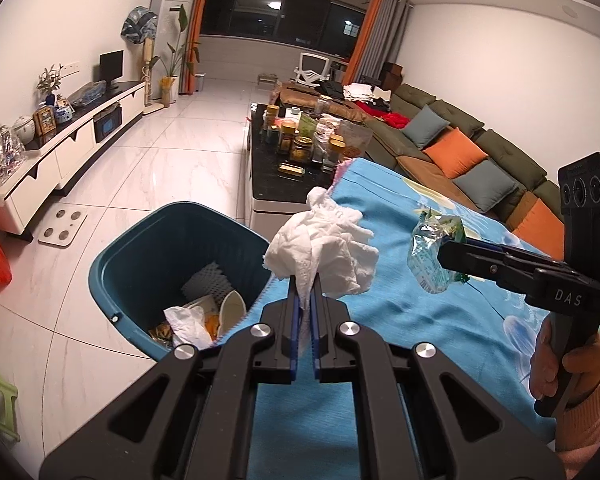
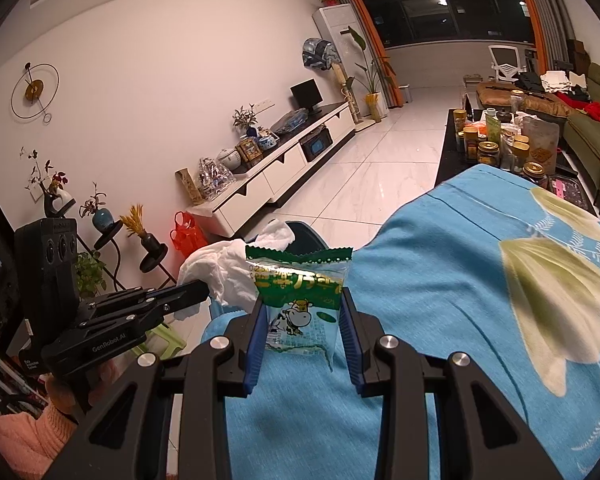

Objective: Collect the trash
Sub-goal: 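Carry the wrapper and tissue to the teal bin with both tools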

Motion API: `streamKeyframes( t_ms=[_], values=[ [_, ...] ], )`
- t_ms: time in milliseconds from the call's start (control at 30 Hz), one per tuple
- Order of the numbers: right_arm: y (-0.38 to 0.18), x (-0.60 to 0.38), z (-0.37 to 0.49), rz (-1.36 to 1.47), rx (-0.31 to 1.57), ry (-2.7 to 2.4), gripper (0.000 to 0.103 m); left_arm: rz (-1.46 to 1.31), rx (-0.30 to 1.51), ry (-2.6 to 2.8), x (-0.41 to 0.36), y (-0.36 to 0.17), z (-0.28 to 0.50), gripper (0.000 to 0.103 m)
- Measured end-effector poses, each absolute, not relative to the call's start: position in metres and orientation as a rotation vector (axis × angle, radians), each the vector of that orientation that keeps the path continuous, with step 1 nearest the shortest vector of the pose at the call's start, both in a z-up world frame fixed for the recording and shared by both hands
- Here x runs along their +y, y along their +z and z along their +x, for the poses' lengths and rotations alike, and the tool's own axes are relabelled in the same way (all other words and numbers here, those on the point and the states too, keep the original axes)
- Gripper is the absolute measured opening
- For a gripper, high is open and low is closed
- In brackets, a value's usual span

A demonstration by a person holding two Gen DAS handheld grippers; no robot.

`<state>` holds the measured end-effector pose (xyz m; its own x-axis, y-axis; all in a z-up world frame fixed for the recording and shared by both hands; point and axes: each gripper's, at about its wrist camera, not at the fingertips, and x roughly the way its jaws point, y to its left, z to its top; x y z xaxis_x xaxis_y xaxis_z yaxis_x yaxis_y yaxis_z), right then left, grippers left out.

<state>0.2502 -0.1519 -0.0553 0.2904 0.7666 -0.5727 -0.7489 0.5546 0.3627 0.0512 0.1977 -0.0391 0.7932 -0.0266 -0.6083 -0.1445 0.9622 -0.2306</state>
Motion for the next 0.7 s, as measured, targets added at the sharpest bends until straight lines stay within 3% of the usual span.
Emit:
streamKeyframes(
  t_ms=[700],
  values=[
    [-0.061, -0.107, 0.252, -0.018, 0.802, 1.056, 0.032, -0.324, 0.651, 0.150, 0.237, -0.046, 0.048, 0.005]
  ],
)
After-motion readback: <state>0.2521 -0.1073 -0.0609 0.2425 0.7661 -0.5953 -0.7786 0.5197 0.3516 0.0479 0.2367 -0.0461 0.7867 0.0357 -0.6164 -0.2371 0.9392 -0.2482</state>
